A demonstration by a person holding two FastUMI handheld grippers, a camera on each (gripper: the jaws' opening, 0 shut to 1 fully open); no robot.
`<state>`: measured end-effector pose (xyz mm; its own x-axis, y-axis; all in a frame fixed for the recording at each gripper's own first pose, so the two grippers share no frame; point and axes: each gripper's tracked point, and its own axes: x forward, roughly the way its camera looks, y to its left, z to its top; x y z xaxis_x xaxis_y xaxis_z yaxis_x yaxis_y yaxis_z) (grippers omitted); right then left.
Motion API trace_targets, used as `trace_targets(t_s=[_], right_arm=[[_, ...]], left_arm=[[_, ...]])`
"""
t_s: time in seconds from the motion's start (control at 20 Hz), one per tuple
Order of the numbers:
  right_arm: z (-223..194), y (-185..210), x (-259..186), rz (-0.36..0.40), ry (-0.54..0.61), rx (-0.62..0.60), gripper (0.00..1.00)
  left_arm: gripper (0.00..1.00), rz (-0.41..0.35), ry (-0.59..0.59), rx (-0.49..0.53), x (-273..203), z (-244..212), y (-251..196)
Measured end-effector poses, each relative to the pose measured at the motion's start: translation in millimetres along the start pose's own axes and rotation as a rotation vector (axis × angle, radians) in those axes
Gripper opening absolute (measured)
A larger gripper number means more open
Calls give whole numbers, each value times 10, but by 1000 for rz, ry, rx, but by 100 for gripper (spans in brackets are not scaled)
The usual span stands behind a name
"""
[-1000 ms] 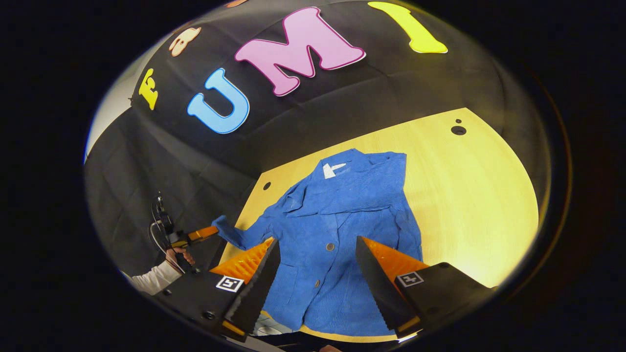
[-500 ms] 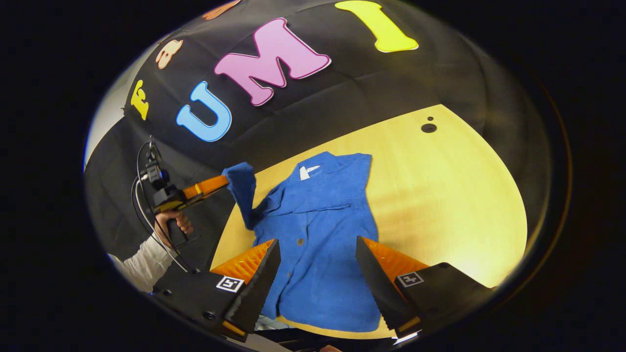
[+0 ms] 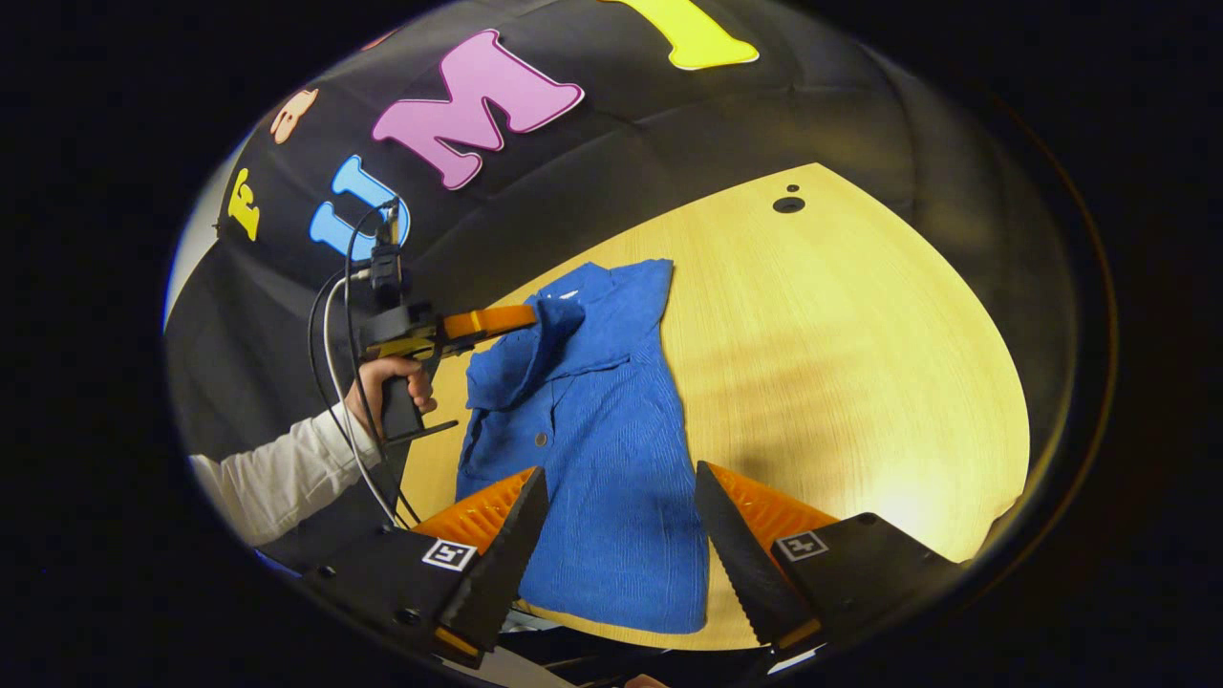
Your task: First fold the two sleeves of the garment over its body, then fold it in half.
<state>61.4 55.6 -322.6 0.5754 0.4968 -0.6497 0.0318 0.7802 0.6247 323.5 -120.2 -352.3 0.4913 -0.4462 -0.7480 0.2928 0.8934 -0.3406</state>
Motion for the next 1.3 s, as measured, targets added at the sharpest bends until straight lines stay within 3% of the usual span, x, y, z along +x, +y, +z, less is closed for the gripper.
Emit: trace_targets(t_s=[0.25, 0.4, 0.45, 0.55, 0.65, 0.7, 0.85, 1.0, 1.1, 1.3], right_arm=[[-62, -41, 93, 1, 31, 15, 98], [-103, -25, 140, 5, 42, 12, 98], [-128, -23, 156, 4, 49, 9, 98], [-187, -13, 187, 6, 69, 7, 98], [-210, 37, 207, 15, 76, 7, 98], [-230, 54, 221, 19, 80, 7, 98], [-333, 53, 261, 6, 102, 1, 98], [-560, -85, 317, -60, 155, -27, 98], [-724, -221, 327, -136, 204, -49, 98], [-1135, -452, 346, -267, 304, -41, 98]], left_arm=[[0, -95, 50, -21, 220, -133, -301], [9, -469, 9, -204, -84, -91, -1057], [34, -483, 1, -239, -99, -48, -1164], [83, -328, -27, -204, -113, -86, -885], [75, -191, -28, -115, -333, -216, -517], [82, -120, -16, -77, -490, -328, -335], [82, 75, -6, -21, -1117, -751, 190], [82, 286, 61, -14, -1840, -1549, 757], [82, 426, 170, -55, -2266, -2242, 1163], [82, 473, 306, -273, -2697, -3171, 1279]])
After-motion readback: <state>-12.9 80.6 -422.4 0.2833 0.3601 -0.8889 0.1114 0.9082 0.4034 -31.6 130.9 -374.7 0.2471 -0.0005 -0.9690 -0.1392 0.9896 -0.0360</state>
